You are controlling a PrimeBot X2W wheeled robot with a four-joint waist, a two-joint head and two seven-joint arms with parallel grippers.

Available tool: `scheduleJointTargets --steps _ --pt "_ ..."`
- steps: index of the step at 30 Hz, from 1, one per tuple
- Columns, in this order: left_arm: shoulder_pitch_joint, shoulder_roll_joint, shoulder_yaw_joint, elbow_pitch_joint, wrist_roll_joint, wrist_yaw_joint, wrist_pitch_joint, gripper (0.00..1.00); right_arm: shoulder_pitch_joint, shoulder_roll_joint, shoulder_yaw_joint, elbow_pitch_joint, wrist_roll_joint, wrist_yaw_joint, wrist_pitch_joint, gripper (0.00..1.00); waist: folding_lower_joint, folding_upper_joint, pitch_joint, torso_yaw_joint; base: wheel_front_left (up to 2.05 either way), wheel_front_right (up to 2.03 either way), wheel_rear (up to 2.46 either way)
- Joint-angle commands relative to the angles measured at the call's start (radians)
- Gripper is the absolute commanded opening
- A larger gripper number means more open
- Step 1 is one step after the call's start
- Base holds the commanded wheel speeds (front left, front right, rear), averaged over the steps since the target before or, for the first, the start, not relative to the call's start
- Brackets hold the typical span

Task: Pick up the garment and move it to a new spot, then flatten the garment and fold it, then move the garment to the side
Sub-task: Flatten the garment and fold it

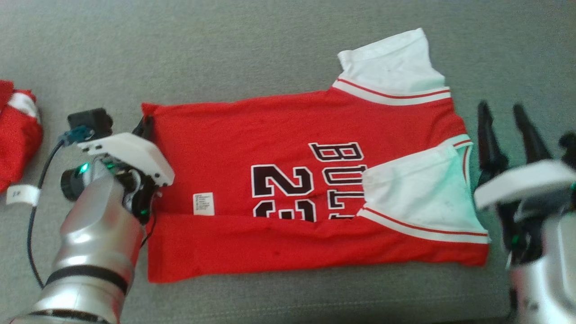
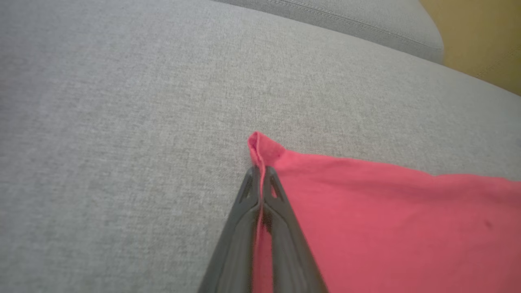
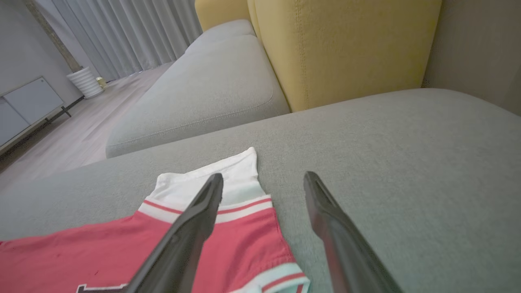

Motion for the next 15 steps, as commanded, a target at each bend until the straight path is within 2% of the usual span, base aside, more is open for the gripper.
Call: scheduleJointTargets --steps 1,10,11,15 --pt "-0.057 0.023 0.015 -0.019 0.010 -0.005 -0.017 0.00 -0.069 -0.026 0.016 -0.006 0.002 0.007 0.007 1.00 0.0000 0.0000 0.017 0.023 0.00 0.00 0.00" --pt "-0.155 -0.044 -0.043 -0.017 0.019 -0.021 -0.059 0.00 -0.407 -0.115 0.050 0.346 0.047 0.007 0.056 1.00 0.0000 0.0000 0.116 0.121 0.00 0.00 0.00" --pt "-0.155 -0.044 -0.043 -0.017 0.019 -0.021 -0.059 0.00 -0.407 -0.115 0.050 0.346 0.047 0.007 0.056 1.00 0.0000 0.0000 0.116 0.121 0.00 0.00 0.00" --pt "-0.185 -0.059 -0.070 -0.019 0.009 -0.026 -0.070 0.00 -0.540 -0.148 0.093 0.520 0.046 0.007 0.065 1.00 0.0000 0.0000 0.148 0.148 0.00 0.00 0.00"
